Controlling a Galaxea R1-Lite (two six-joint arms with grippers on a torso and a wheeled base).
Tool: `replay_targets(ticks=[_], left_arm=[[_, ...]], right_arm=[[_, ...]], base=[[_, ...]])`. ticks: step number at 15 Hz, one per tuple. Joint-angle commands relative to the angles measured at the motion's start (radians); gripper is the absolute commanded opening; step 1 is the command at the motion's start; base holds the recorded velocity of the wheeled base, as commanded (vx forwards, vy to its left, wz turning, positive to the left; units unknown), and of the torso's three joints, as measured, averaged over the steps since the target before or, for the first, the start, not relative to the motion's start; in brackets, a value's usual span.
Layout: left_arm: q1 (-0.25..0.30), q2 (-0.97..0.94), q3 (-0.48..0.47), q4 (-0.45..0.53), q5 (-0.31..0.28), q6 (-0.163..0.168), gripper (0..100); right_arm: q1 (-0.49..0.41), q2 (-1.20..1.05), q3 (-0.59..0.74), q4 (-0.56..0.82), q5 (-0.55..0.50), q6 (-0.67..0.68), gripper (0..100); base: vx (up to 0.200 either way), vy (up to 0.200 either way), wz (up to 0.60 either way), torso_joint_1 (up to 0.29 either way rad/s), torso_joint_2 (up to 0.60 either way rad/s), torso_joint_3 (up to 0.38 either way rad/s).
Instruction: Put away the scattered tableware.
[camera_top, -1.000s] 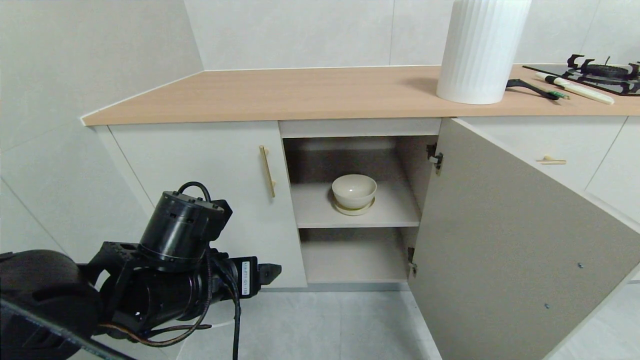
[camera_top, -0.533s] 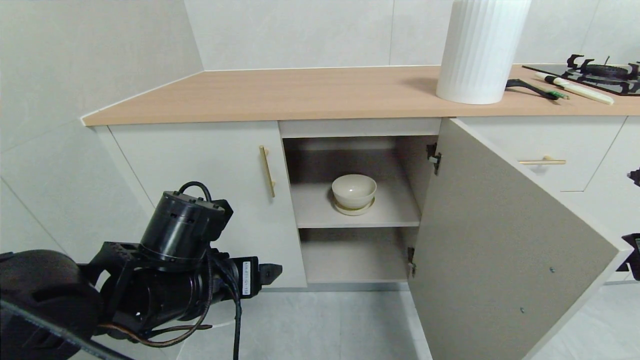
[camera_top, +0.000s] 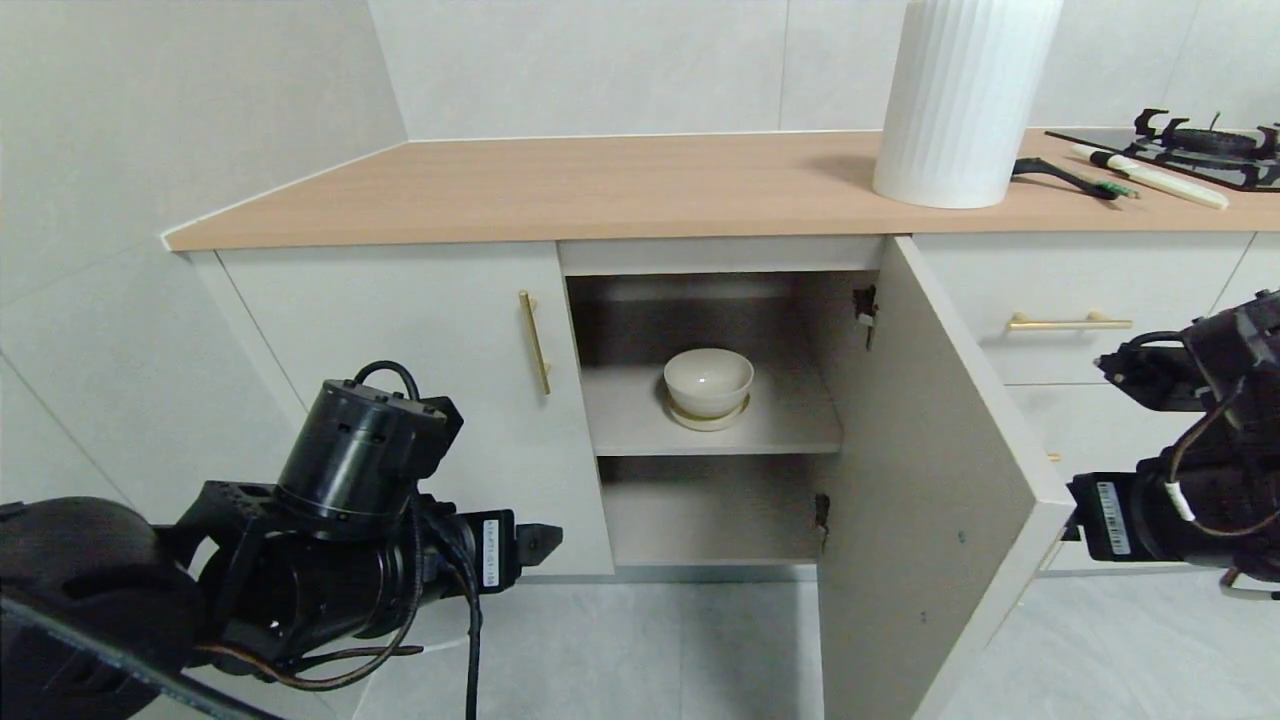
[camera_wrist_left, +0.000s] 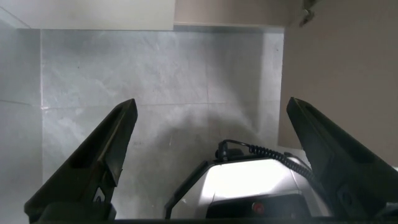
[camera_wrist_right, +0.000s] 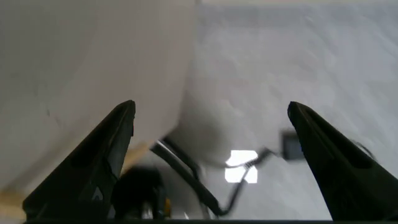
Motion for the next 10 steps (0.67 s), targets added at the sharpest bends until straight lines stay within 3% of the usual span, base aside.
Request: replay_targets(ticks=[1,4,8,10], left_arm=[[0.0,-0.004,-0.001,-0.001,0.0,0.0,100],[0.0,-0.005,-0.001,-0.001,0.0,0.0,100],[0.0,-0.012,-0.005,-0.001,0.0,0.0,100],[0.0,-0.027,-0.007,-0.001,0.0,0.001,100]], right_arm=[[0.048,0.068,0.043,-0.07,0.0,0.019,100],[0.078,0.131,0.074,-0.229,0.015,0.042,100],[0.079,0.188,0.046,-0.292,0.17,0.045,100],[0.079,0.26,0.009,-0.335,0.188,0.042,100]], base=[[0.0,0.0,0.0,0.0,0.0,0.0],[0.0,0.0,0.0,0.0,0.0,0.0],[0.0,0.0,0.0,0.0,0.0,0.0],[0.0,0.0,0.0,0.0,0.0,0.0]])
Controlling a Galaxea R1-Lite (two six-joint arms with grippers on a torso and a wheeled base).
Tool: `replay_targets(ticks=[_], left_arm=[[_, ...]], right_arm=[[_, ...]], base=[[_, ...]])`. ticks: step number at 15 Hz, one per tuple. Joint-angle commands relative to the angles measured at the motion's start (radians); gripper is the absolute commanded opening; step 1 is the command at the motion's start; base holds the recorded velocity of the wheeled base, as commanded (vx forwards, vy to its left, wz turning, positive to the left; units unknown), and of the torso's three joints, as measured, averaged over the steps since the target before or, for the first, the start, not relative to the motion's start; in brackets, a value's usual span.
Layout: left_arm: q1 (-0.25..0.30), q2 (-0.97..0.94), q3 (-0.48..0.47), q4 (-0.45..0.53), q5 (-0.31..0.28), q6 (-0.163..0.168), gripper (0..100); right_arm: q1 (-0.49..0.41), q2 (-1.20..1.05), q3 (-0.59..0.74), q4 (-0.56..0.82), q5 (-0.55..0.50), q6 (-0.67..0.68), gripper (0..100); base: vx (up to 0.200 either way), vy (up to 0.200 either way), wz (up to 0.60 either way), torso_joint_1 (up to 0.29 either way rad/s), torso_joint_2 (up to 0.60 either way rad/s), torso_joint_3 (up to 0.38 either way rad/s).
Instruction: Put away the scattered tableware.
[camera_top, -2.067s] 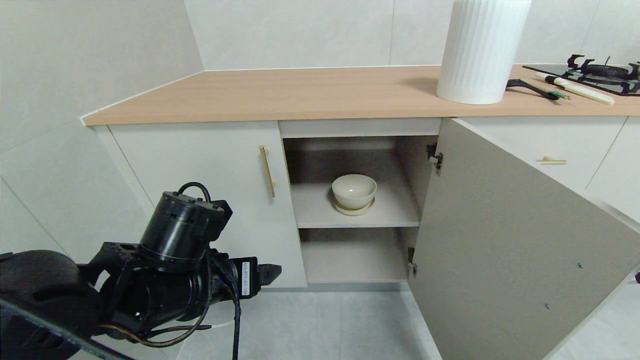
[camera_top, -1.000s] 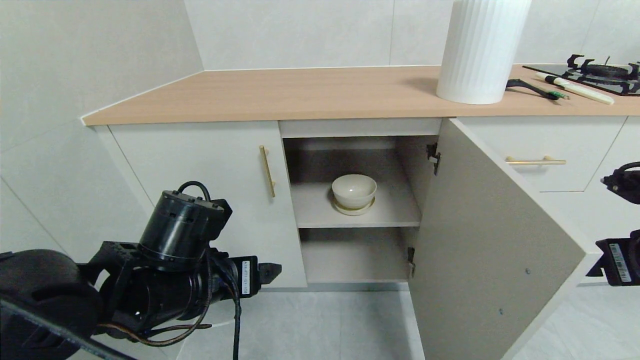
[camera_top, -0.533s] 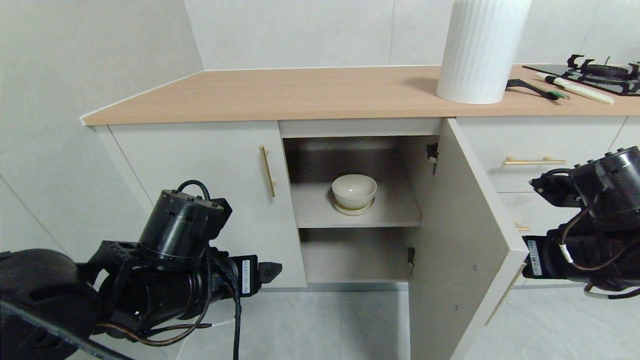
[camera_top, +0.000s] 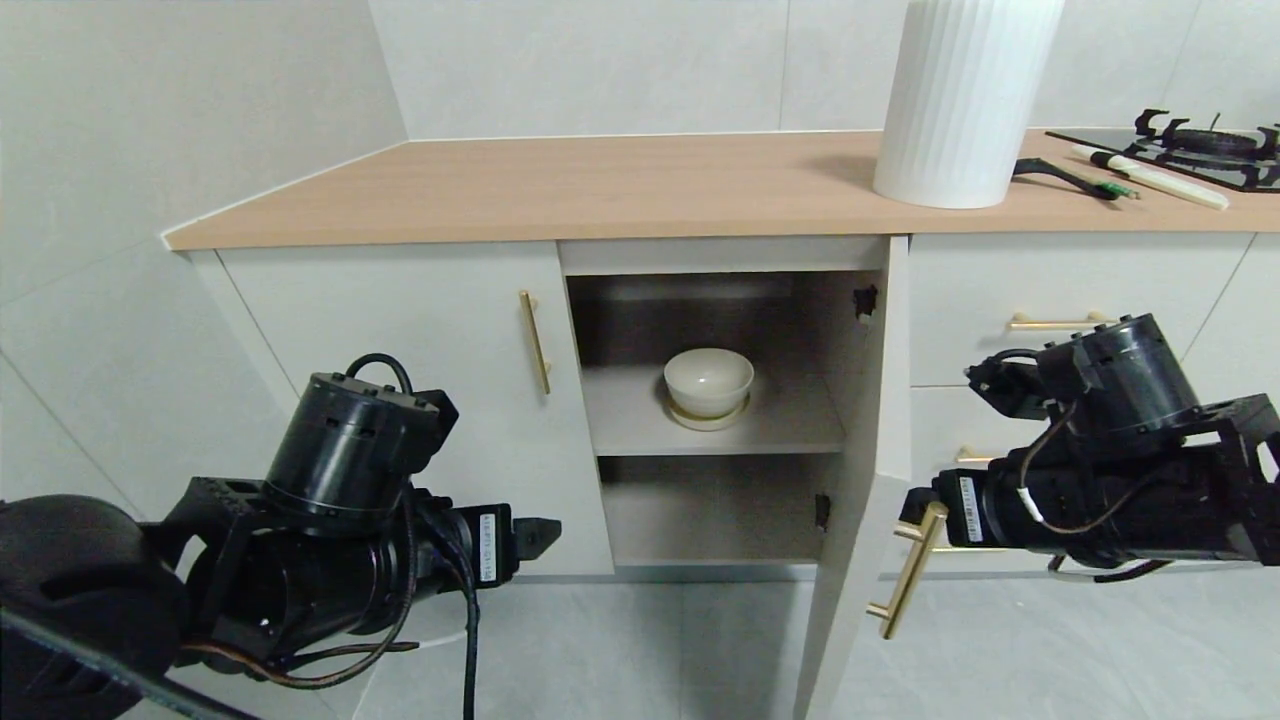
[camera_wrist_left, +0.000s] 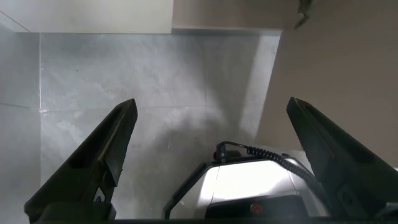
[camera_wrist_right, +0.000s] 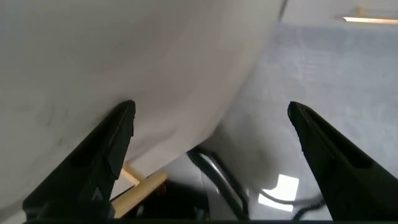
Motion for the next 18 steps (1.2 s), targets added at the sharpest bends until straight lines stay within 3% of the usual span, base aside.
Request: replay_targets(ticks=[1,5,11,18], left_arm=[[0.0,-0.025,-0.001,0.0,-0.001,0.002,100],[0.0,-0.055,0.0,0.001,-0.001,0.006,100],[0.0,-0.043,0.0,0.001,0.001,0.005,100],[0.0,-0.031,-0.001,0.001,0.022,0.006,100]], right_arm=[[-0.001,0.114,-0.066,-0.041,0.005,-0.003,100],[0.0,0.235,-0.141,-0.109,0.002,0.004,100],[0.011,0.396,-0.142,-0.403,-0.009,0.15,100],[0.013,0.516,-0.241,-0.455,-0.079,0.274,100]], base=[[0.0,0.0,0.0,0.0,0.0,0.0],[0.0,0.0,0.0,0.0,0.0,0.0],[0.0,0.0,0.0,0.0,0.0,0.0],[0.0,0.0,0.0,0.0,0.0,0.0]])
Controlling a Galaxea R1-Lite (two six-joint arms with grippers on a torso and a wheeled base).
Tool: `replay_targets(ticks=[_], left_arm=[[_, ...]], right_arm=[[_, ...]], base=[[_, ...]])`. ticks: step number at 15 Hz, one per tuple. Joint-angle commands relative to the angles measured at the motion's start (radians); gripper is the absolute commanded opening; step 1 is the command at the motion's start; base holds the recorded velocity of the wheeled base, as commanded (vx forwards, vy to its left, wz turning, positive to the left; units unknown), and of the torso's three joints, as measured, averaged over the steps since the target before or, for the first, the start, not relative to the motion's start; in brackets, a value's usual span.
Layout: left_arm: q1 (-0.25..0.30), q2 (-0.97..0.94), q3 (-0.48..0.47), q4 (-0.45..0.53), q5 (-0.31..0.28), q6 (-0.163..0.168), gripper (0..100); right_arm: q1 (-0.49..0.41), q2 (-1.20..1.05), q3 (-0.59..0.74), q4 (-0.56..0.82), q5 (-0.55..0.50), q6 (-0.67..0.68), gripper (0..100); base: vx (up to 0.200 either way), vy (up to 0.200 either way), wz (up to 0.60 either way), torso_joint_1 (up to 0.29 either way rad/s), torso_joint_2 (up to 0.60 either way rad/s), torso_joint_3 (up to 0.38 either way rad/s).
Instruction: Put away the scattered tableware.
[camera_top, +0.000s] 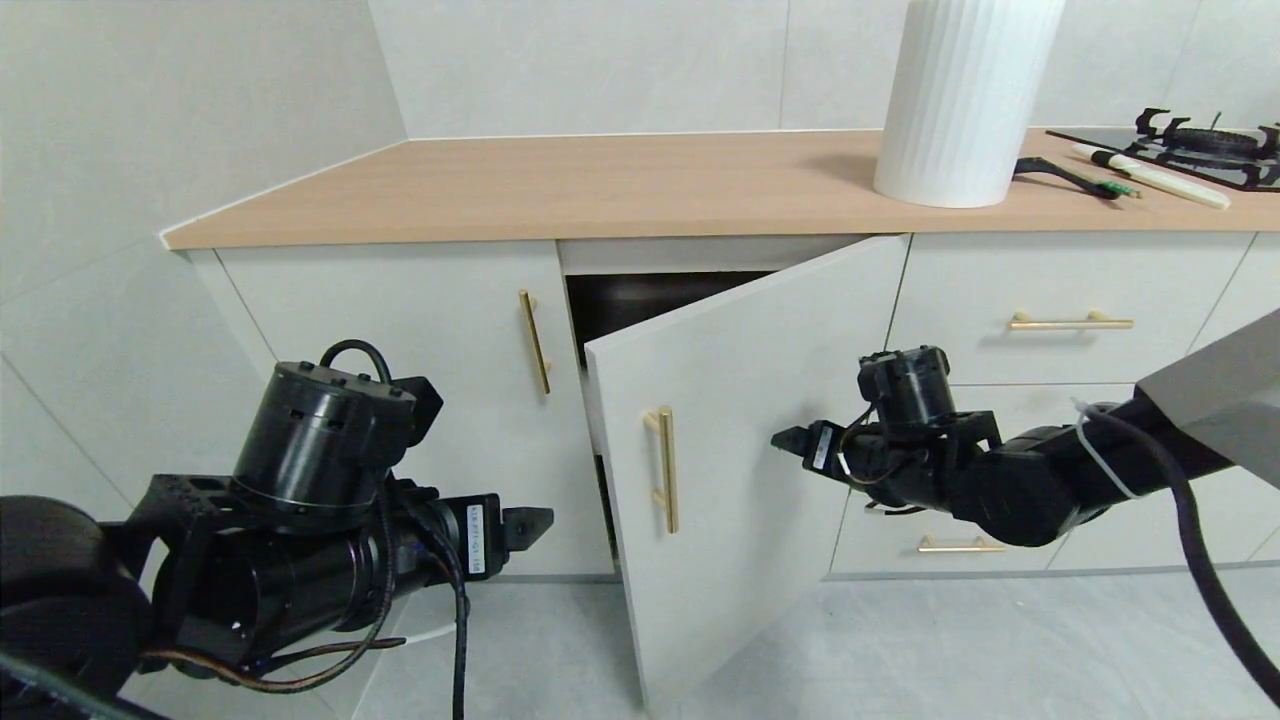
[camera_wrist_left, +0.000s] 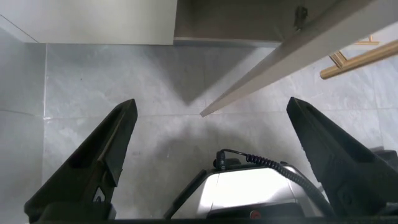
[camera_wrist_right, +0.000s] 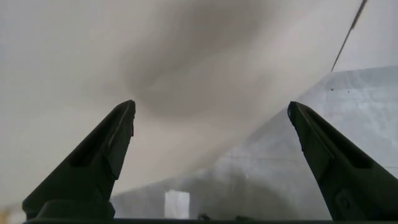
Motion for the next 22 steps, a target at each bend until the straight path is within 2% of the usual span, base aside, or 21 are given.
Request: replay_targets(ticks=[1,4,7,13,22], left_arm=[[0.0,0.01,0.0,-0.002,0.002,-0.001,100],[0.0,0.01,0.0,0.0,0.002,0.0,100],[0.0,0.011,0.002,0.001,0.002,0.0,100],[0.002,0.008,0.0,0.0,0.0,-0.003,100],[0.003,0.011,0.0,0.0,0.0,-0.003,100]], right_arm=[[-0.001,0.046,-0.03,-0.002,-0.009,0.016,100],[-0.002,0.089,-0.091,-0.008,-0.055,0.069,100],[-0.007,0.123,-0.123,-0.023,-0.087,0.089,100],[-0.009,0.152,-0.137,-0.085,-0.128,0.091,100],[-0.038,0.226,-0.225,-0.125,-0.263,0.091,100]], base=[[0.0,0.0,0.0,0.0,0.0,0.0],[0.0,0.0,0.0,0.0,0.0,0.0],[0.2,0.0,0.0,0.001,0.01,0.006],[0.0,0.0,0.0,0.0,0.0,0.0],[0.0,0.0,0.0,0.0,0.0,0.0]])
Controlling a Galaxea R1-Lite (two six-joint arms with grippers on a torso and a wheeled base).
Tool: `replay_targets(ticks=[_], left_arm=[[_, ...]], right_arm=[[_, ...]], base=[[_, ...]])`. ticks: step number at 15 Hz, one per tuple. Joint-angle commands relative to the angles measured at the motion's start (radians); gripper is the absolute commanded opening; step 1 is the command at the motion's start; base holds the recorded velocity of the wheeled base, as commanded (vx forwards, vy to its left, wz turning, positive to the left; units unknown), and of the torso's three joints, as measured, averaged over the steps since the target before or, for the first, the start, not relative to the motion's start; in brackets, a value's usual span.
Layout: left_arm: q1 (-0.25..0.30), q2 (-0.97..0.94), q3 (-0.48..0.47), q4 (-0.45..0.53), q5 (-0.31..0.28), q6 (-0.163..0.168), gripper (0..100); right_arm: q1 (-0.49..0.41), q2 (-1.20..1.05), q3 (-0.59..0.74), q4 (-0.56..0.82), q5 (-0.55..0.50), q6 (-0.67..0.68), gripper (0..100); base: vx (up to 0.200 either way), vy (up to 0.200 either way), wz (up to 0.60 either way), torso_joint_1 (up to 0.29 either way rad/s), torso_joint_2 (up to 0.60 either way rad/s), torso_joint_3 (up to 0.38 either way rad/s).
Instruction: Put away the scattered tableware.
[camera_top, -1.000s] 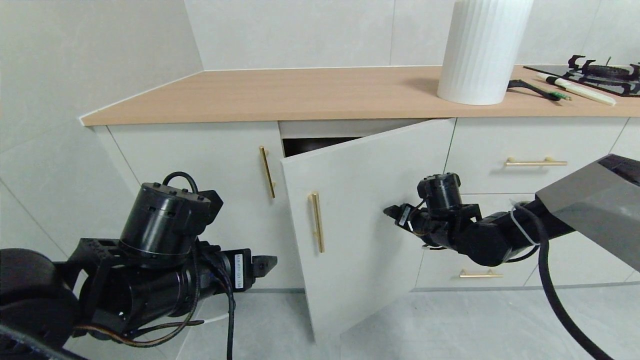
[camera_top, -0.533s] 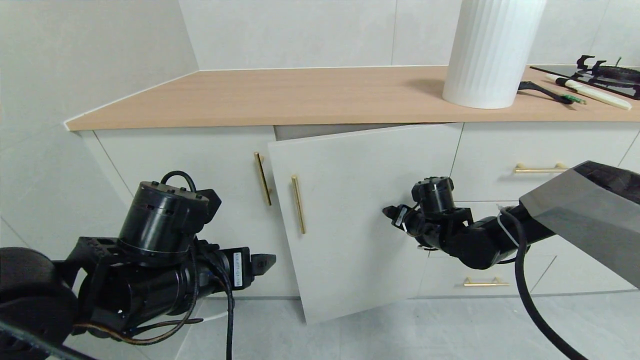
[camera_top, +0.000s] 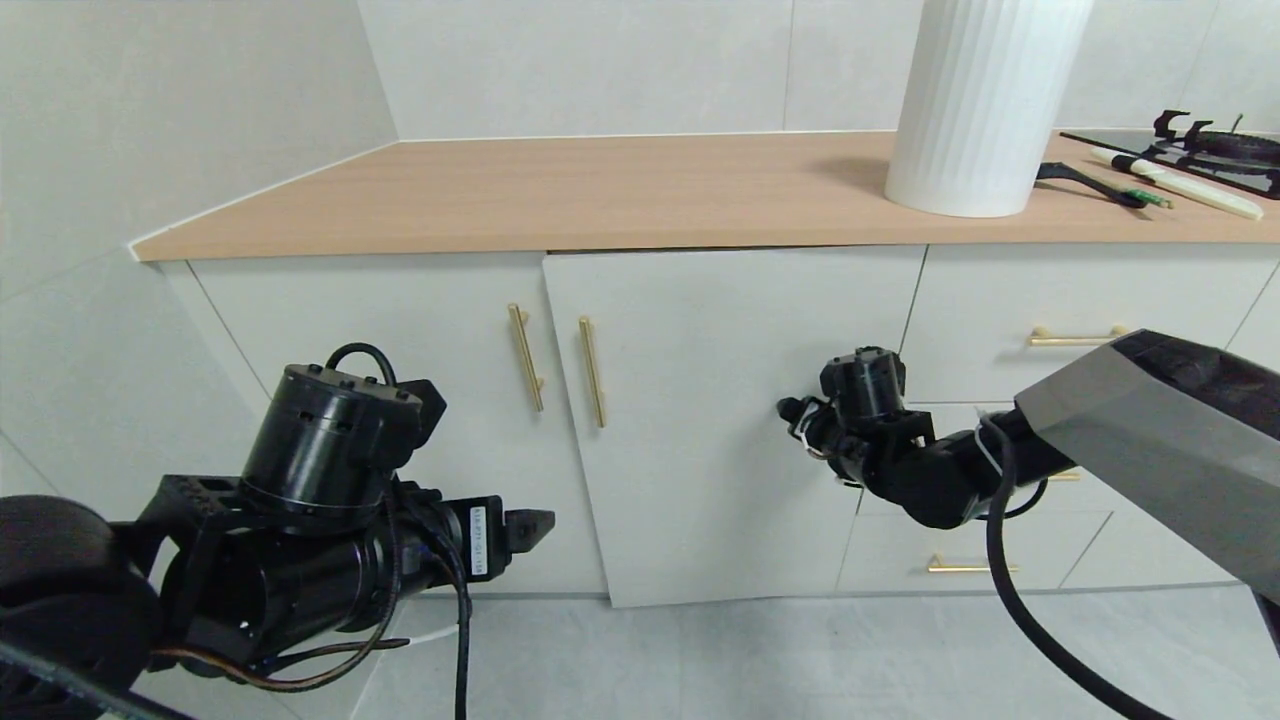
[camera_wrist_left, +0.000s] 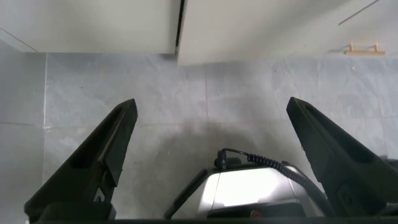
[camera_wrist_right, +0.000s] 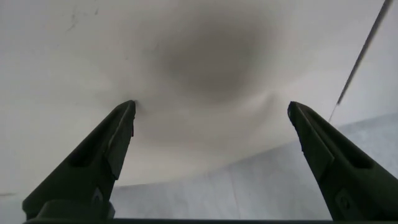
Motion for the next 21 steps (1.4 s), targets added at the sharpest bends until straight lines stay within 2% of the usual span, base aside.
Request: replay_targets(ticks=[1,8,12,13,14,16,19,21], left_arm=[[0.0,0.003,0.0,-0.001,0.0,-0.001,100],[0.0,0.008,0.002,-0.001,0.0,-0.001,100],[0.0,0.008,0.0,-0.001,0.0,-0.001,100],[0.0,0.008,0.0,-0.001,0.0,-0.001,100],[0.0,0.008,0.0,-0.001,0.0,-0.001,100],[0.0,0.006,0.0,-0.001,0.0,-0.001,100],[0.001,-0.009,-0.001,-0.002,0.002,0.001,100],[0.006,-0.077,0.005,-0.002,0.036,0.002,100]], right_arm=[[-0.005,0.021,-0.014,-0.004,-0.012,0.0,100],[-0.009,0.035,-0.036,-0.004,-0.046,-0.002,100],[0.001,-0.045,0.05,0.004,-0.005,-0.002,100],[0.017,-0.181,0.23,-0.002,0.184,-0.008,100],[0.017,-0.258,0.308,-0.002,0.299,-0.033,100],[0.015,-0.275,0.325,-0.002,0.313,-0.091,100],[0.017,-0.312,0.331,-0.002,0.299,-0.111,100],[0.015,-0.444,0.402,-0.004,0.207,-0.252,100]], base=[[0.0,0.0,0.0,0.0,0.0,0.0],[0.0,0.0,0.0,0.0,0.0,0.0],[0.0,0.0,0.0,0.0,0.0,0.0],[0.0,0.0,0.0,0.0,0.0,0.0],[0.0,0.0,0.0,0.0,0.0,0.0],[0.0,0.0,0.0,0.0,0.0,0.0],[0.0,0.0,0.0,0.0,0.0,0.0],[0.0,0.0,0.0,0.0,0.0,0.0]])
